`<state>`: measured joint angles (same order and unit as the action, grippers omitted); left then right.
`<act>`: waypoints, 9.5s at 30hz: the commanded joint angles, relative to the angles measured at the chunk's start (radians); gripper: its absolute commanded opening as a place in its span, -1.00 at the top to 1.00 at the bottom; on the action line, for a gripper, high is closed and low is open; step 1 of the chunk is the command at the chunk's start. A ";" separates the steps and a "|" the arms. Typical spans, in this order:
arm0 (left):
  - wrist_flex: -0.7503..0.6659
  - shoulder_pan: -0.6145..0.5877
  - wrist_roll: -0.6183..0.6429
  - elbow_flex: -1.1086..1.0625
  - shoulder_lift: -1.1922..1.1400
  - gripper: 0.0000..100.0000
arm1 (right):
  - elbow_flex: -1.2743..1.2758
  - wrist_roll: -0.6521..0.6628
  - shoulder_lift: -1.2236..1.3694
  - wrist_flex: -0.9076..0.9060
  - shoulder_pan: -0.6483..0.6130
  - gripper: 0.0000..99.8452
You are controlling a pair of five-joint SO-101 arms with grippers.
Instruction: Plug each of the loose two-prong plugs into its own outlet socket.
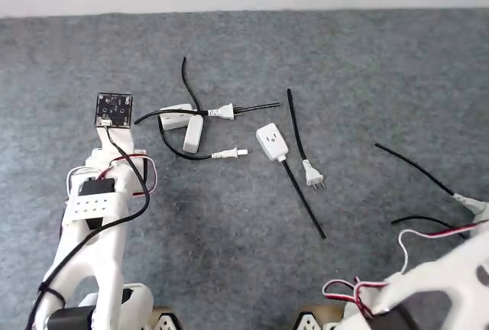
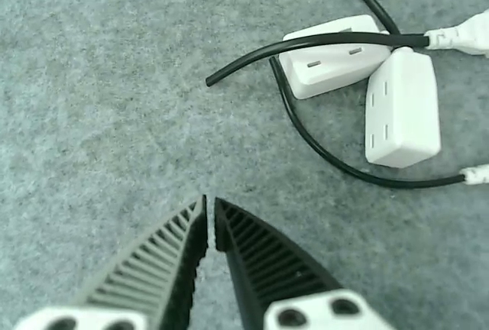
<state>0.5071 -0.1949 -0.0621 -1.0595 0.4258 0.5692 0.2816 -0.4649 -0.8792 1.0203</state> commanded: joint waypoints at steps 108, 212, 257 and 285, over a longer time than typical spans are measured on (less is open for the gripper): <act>-0.068 -0.140 0.265 0.050 0.017 0.59 | -0.331 0.048 0.704 -0.005 -1.445 0.66; 0.361 0.367 -0.049 0.384 -0.261 0.59 | 0.838 -0.187 -1.043 -0.039 -0.771 0.96; 0.468 0.701 -0.376 0.644 -0.652 0.86 | 0.710 -0.190 -0.602 0.113 -0.590 0.96; 0.669 0.646 -0.126 0.634 -0.477 0.95 | 0.764 -0.189 -0.604 0.232 -0.593 0.96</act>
<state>1.1009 0.4603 -0.1910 -0.4503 -0.1557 1.3472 0.0821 -1.0725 -0.6659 0.4250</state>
